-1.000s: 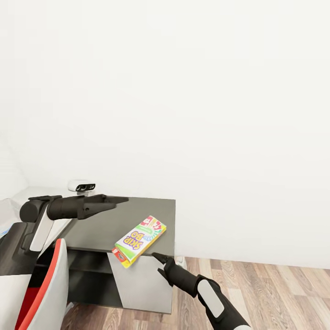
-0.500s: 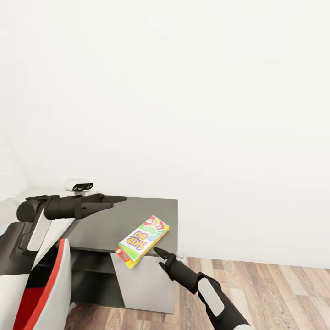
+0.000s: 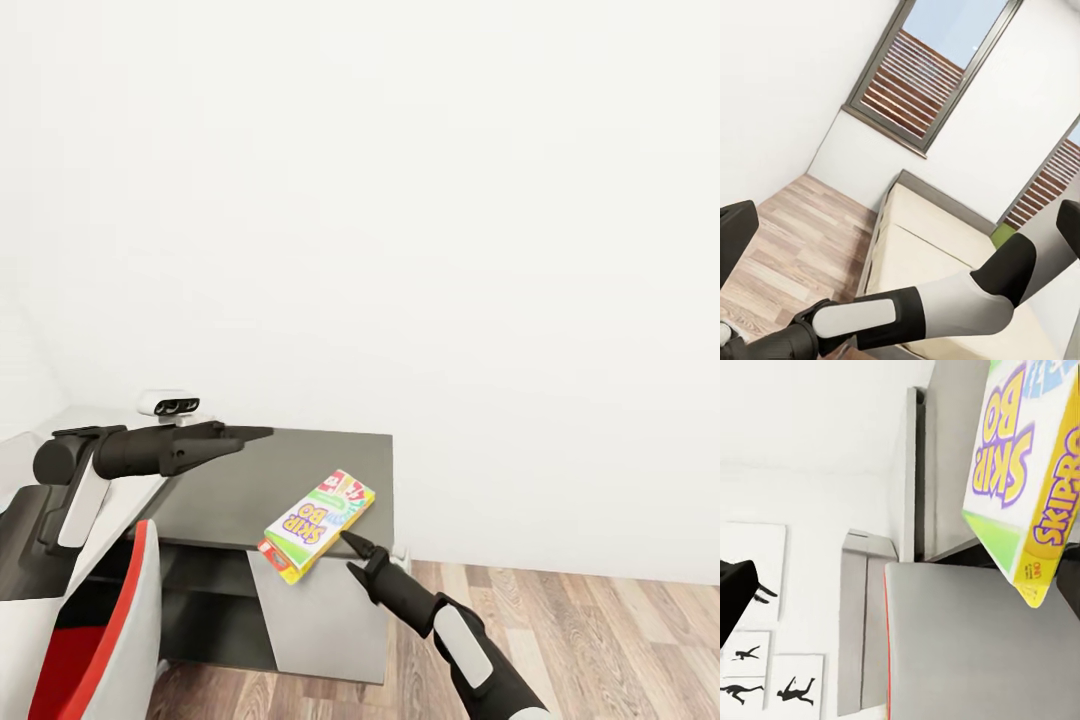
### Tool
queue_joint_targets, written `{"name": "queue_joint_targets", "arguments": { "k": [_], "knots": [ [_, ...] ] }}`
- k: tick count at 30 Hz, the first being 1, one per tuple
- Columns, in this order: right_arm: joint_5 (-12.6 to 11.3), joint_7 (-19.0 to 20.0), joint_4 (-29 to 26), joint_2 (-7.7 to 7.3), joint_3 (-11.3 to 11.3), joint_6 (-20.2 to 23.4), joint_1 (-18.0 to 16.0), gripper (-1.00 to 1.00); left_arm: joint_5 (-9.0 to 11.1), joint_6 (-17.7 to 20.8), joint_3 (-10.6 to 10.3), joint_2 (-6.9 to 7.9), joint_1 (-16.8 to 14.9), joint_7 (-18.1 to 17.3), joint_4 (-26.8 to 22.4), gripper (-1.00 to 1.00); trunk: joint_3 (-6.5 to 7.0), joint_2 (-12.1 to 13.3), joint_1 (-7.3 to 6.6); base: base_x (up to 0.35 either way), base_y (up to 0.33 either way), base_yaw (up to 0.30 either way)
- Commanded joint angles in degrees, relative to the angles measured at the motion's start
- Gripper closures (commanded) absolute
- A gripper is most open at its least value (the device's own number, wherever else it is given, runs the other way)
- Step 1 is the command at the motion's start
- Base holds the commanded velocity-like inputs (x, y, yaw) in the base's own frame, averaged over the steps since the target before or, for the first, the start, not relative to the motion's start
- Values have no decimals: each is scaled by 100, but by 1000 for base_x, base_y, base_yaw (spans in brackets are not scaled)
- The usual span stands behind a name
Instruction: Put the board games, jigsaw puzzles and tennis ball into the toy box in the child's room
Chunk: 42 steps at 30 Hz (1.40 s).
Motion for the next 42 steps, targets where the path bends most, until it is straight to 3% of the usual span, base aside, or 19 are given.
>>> {"name": "queue_joint_targets", "arguments": {
  "k": [1, 3, 9, 16, 42],
  "knots": [
    [-162, -7, 6, 0, -2, 40, -4, -100, 0, 61, 0, 2, -4, -18, -1, -100, -25, -46, 23, 0, 0, 0],
    [-365, -11, 17, 0, 1, 42, -4, -100, -2, 61, 1, 2, -4, -18, -1, -100, -61, -126, 67, 0, 0, 0],
    [-517, -34, 31, 0, 7, 55, -4, -100, -3, 61, 2, 2, -4, -18, -1, -100, -169, -367, 198, 0, 0, 0],
    [-534, -62, 34, 0, 32, 68, -4, -100, -3, 61, 3, 2, -4, -18, -1, -100, -240, -527, 286, 0, 0, 0],
    [-535, -75, 34, 0, 47, 120, -4, -100, 6, 61, 11, 10, -4, -18, -1, -100, -707, -1570, 857, 0, 0, 0]
  ]
}}
